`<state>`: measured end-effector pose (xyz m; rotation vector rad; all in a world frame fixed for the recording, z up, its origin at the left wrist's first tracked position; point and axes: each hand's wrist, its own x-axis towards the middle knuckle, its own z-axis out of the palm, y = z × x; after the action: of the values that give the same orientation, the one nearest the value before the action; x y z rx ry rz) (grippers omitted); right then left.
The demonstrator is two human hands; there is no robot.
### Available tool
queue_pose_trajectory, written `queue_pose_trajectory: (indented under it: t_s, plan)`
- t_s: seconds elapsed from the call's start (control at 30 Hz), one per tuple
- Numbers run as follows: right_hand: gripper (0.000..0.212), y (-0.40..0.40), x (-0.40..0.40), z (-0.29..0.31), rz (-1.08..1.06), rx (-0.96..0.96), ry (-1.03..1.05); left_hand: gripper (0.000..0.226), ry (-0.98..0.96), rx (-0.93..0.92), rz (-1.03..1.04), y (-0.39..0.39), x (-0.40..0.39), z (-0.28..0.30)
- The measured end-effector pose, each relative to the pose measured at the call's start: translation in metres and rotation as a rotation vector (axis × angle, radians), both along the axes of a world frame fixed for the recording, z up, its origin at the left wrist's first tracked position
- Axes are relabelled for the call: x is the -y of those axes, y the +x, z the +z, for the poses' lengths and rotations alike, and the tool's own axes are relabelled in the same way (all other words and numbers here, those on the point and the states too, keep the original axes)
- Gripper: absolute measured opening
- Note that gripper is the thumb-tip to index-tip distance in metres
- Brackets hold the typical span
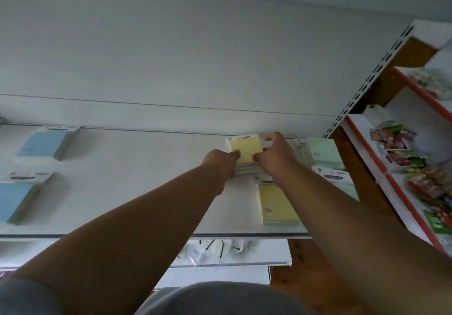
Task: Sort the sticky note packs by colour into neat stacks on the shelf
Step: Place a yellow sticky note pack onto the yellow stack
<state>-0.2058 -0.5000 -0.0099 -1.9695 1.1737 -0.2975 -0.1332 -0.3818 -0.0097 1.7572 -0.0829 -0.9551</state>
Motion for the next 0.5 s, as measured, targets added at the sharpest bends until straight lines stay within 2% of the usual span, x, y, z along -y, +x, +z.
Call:
queue_pose_trajectory:
  t_s: [0.1, 0.2, 0.27, 0.33, 0.37, 0.43, 0.5]
  plan:
    - [0.066, 0.028, -0.038, 0.003, 0.052, 0.082, -0.001, 0.024, 0.017, -0.062, 0.173, 0.021, -0.032, -0.005]
    - [0.076, 0.054, -0.077, 0.004, 0.106, 0.11, 0.047, 0.018, 0.016, -0.034, 0.196, 0.046, -0.073, -0.011]
    - [0.064, 0.065, -0.101, 0.0, 0.131, 0.102, 0.126, 0.016, 0.042, 0.133, 0.124, 0.062, -0.1, -0.013]
    - [0.036, 0.077, -0.127, -0.006, 0.126, 0.113, 0.206, 0.027, 0.064, 0.296, 0.096, 0.078, -0.128, -0.017]
    - [0.03, 0.082, -0.139, -0.009, 0.118, 0.134, 0.235, 0.031, 0.072, 0.356, 0.081, 0.083, -0.14, -0.018]
    - [0.039, 0.092, -0.161, -0.013, 0.115, 0.209, 0.21, 0.037, 0.087, 0.498, 0.041, 0.092, -0.159, -0.022]
    - [0.053, 0.099, -0.18, -0.015, 0.142, 0.306, 0.085, 0.042, 0.086, 0.672, 0.009, 0.101, -0.173, -0.026]
